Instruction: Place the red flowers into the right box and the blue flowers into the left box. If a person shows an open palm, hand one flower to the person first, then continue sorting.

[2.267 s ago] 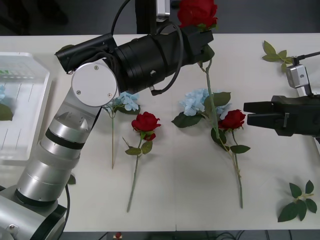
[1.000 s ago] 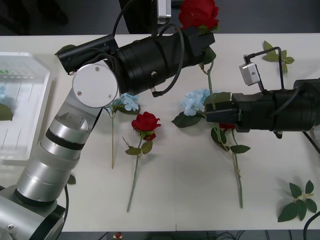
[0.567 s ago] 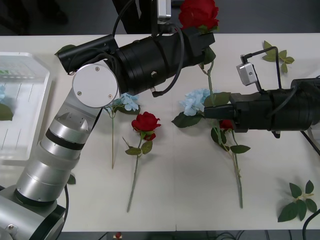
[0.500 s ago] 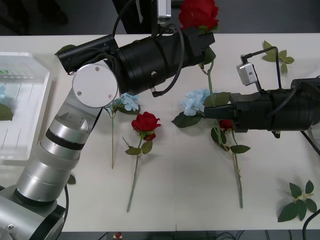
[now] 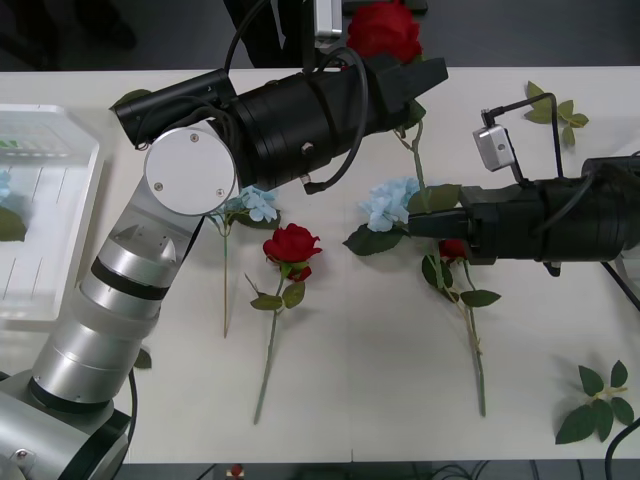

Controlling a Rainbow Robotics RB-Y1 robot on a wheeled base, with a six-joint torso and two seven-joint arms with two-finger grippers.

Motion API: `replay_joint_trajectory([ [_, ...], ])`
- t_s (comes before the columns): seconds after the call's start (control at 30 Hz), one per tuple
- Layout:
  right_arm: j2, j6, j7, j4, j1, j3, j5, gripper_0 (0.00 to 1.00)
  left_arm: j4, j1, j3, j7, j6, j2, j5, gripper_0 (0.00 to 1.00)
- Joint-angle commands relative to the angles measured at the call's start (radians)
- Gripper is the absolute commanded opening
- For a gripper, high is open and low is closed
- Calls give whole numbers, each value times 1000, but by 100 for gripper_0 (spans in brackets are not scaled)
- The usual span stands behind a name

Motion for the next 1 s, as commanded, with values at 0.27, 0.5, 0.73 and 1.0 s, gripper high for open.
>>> replay_joint_trajectory([
  [0.27,-38,96,-27,-47,-16,-250,155,0,-56,13,127,20,253,154,76,100],
  [0.5,-105,175,-45,-47,-10,-433,359,0,-77,59,244,29,484,253,119,100],
  [0.73,-239,128,-77,-47,58,-512,568,0,-179,179,407,59,790,283,-59,100],
  [1.0,-342,119,-205,-10,105,-549,849,0,-461,433,377,194,918,249,-470,100],
])
